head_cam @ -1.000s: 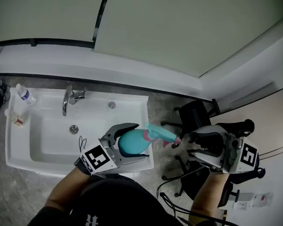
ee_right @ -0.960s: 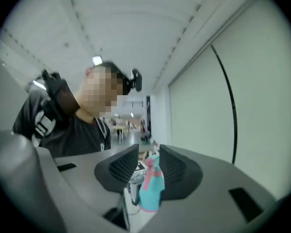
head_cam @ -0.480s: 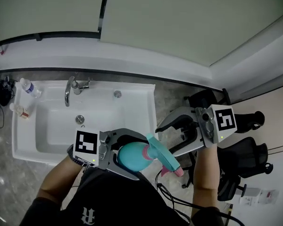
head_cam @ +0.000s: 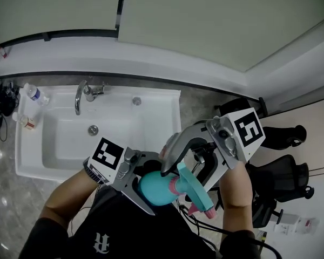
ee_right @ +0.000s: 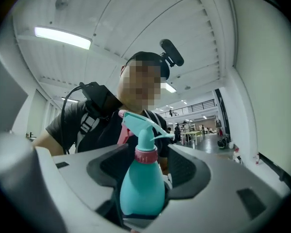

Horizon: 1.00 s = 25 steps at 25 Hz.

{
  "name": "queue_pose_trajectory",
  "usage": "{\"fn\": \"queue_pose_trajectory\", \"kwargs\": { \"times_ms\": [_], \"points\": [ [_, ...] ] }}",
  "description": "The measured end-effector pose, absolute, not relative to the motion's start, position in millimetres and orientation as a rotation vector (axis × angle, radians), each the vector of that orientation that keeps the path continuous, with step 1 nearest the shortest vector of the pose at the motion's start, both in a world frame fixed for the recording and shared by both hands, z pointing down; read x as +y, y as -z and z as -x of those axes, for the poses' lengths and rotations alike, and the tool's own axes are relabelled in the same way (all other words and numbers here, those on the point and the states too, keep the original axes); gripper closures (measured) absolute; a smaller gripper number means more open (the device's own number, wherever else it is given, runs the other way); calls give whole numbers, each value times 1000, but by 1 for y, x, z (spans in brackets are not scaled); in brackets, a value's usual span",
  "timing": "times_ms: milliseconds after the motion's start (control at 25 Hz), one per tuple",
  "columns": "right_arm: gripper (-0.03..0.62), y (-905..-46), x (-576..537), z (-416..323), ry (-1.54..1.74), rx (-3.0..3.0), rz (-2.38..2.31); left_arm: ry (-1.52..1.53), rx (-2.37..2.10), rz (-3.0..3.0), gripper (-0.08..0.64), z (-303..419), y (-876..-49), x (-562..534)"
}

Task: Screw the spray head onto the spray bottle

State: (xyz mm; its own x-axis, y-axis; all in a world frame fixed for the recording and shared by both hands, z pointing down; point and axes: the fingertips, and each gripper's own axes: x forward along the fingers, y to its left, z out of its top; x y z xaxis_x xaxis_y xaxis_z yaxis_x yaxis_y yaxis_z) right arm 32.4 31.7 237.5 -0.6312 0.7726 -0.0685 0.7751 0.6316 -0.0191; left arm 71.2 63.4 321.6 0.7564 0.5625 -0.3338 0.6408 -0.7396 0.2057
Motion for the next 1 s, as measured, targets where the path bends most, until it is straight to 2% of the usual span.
{"fn": "queue_pose_trajectory", "kwargs": {
  "times_ms": [200, 320, 560, 760, 1000],
  "points": [
    [347, -230, 31, -33, 109, 2734, -1289, 349, 1012, -2597, 129, -68, -326, 67],
    [436, -231, 26, -29, 132, 2765, -1210, 354, 1037, -2576, 129, -63, -327, 64],
    [460, -236, 15, -20, 184, 2870, -1022, 351, 983, -2621, 129, -59, -333, 52],
    [462, -244, -14, -14, 194, 3103, -359, 283, 507, -2822, 129, -63, -344, 16],
    [463, -268, -72, -27, 344, 3165, 432, 51, -208, -2936, 129, -65, -367, -49]
  ]
}}
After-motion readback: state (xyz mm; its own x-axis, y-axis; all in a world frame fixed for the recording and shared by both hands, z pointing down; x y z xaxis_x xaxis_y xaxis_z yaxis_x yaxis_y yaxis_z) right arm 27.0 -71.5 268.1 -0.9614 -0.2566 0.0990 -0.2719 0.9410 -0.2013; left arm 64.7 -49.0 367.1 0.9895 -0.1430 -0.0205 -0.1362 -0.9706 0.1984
